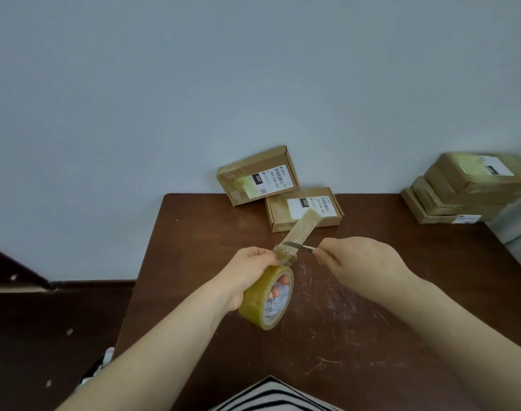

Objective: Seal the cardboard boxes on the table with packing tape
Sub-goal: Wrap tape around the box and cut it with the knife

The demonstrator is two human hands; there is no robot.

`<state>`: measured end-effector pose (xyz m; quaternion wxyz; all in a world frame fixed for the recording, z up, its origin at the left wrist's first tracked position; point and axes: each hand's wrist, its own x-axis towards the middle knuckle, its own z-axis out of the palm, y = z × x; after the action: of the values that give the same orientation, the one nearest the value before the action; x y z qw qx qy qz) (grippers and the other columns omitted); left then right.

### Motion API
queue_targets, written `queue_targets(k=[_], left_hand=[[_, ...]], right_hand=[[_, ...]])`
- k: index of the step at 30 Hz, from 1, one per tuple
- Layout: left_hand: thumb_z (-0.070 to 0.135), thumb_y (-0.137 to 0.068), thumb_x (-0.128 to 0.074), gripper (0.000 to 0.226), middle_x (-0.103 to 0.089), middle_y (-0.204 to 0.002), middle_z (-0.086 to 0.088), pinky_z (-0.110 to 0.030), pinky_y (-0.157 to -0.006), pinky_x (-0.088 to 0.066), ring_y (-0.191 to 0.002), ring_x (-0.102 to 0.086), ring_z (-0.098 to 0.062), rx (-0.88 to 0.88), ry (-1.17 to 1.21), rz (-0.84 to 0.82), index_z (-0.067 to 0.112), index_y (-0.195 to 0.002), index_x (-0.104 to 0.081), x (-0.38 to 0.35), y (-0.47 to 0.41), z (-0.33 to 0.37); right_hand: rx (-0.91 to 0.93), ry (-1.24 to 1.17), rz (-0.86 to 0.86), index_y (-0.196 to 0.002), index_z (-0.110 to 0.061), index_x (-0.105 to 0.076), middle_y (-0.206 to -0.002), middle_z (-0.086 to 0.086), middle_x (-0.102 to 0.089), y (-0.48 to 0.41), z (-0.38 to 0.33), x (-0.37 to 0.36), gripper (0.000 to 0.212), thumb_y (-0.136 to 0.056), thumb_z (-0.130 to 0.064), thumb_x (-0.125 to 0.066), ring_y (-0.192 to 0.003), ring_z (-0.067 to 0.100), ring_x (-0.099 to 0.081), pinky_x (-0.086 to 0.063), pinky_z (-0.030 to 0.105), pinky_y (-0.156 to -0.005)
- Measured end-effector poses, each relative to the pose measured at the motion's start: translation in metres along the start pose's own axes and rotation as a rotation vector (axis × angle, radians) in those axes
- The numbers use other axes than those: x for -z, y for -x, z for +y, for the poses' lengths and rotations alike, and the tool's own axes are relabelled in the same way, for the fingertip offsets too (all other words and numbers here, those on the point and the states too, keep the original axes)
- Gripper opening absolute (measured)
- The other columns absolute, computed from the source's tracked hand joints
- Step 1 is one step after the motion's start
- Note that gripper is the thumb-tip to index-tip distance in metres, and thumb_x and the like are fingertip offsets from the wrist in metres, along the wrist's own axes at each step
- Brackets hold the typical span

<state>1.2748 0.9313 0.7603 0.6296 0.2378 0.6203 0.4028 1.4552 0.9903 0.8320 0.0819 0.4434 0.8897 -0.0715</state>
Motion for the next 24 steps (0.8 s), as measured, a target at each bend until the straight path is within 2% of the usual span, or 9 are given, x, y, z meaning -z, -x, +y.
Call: queue_targets(k=[3,5,7,10,13,16,18,20,24], left_hand=[[0.013,-0.091,-0.056,0.017,-0.07,-0.072,-0.021,-0.023,-0.043,-0.048,-0.041,-0.055,-0.02,0.004,0.003,-0.01,0.002,-0.102,-0.061,-0.001,0.0,0.002],[0.014,-0.09,-0.055,0.014,-0.069,-0.069,-0.019,-0.024,-0.043,-0.049,-0.041,-0.056,-0.02,0.011,-0.008,-0.001,0.004,-0.096,-0.064,-0.001,0.0,0.003],[0.017,-0.091,-0.055,0.015,-0.07,-0.066,-0.017,-0.025,-0.045,-0.051,-0.041,-0.057,-0.02,0.02,-0.019,0.016,0.006,-0.091,-0.066,-0.001,0.0,0.003],[0.02,-0.095,-0.053,0.016,-0.07,-0.062,-0.012,-0.024,-0.044,-0.051,-0.042,-0.061,-0.018,0.018,-0.024,0.054,0.01,-0.095,-0.065,0.0,0.0,0.003],[0.018,-0.095,-0.053,0.014,-0.069,-0.06,-0.012,-0.024,-0.042,-0.051,-0.041,-0.06,-0.018,0.011,-0.039,0.074,0.011,-0.094,-0.064,0.0,0.001,0.004],[0.015,-0.094,-0.052,0.02,-0.067,-0.062,-0.018,-0.024,-0.041,-0.047,-0.039,-0.055,-0.021,0.039,-0.037,0.036,0.0,-0.095,-0.065,-0.001,0.004,0.004],[0.015,-0.094,-0.053,0.025,-0.065,-0.061,-0.017,-0.023,-0.041,-0.045,-0.04,-0.054,-0.021,0.065,-0.02,0.008,-0.007,-0.094,-0.065,-0.006,0.007,0.005],[0.016,-0.095,-0.053,0.028,-0.063,-0.058,-0.015,-0.022,-0.04,-0.044,-0.039,-0.054,-0.02,0.088,0.015,-0.016,-0.009,-0.09,-0.066,-0.012,0.01,0.009],[0.018,-0.095,-0.052,0.03,-0.061,-0.055,-0.012,-0.021,-0.039,-0.043,-0.039,-0.053,-0.017,0.138,0.092,-0.021,-0.005,-0.084,-0.066,-0.017,0.013,0.018]], right_hand=[[0.021,0.114,-0.005,-0.081,-0.024,-0.041,-0.066,-0.008,-0.044,-0.001,-0.008,-0.008,0.031,-0.103,-0.041,-0.027,-0.056,0.008,-0.04,-0.026,0.024,-0.046],[0.005,0.147,-0.014,-0.076,-0.024,-0.036,-0.065,-0.007,-0.042,-0.004,-0.012,-0.013,0.027,-0.103,-0.03,-0.035,-0.057,0.012,-0.041,-0.028,0.026,-0.047],[-0.009,0.188,-0.007,-0.072,-0.022,-0.036,-0.064,-0.006,-0.042,-0.005,-0.017,-0.016,0.027,-0.098,-0.018,-0.041,-0.053,0.015,-0.04,-0.026,0.027,-0.045],[-0.015,0.211,0.01,-0.067,-0.02,-0.034,-0.062,-0.003,-0.042,-0.006,-0.02,-0.019,0.029,-0.093,-0.01,-0.043,-0.048,0.014,-0.037,-0.021,0.027,-0.041],[-0.066,0.085,0.005,-0.065,-0.023,-0.032,-0.064,-0.004,-0.044,-0.003,-0.015,-0.02,0.035,-0.098,-0.016,-0.038,-0.055,0.016,-0.045,-0.028,0.026,-0.045],[-0.167,-0.246,-0.046,-0.085,-0.016,-0.052,-0.077,0.0,-0.06,-0.003,-0.008,-0.021,0.03,-0.104,-0.026,-0.031,-0.068,0.018,-0.06,-0.049,0.03,-0.058],[-0.224,-0.457,-0.015,-0.095,-0.009,-0.055,-0.083,0.006,-0.066,-0.007,-0.007,-0.024,0.034,-0.104,-0.029,-0.029,-0.067,0.02,-0.065,-0.055,0.033,-0.064],[-0.223,-0.442,0.059,-0.1,-0.007,-0.053,-0.08,0.008,-0.065,-0.013,-0.007,-0.024,0.034,-0.104,-0.029,-0.028,-0.065,0.021,-0.062,-0.05,0.031,-0.057],[-0.135,-0.362,0.131,-0.101,-0.013,-0.044,-0.075,0.008,-0.064,-0.032,-0.015,-0.021,0.027,-0.104,-0.032,-0.025,-0.062,0.024,-0.06,-0.052,0.037,-0.061]])
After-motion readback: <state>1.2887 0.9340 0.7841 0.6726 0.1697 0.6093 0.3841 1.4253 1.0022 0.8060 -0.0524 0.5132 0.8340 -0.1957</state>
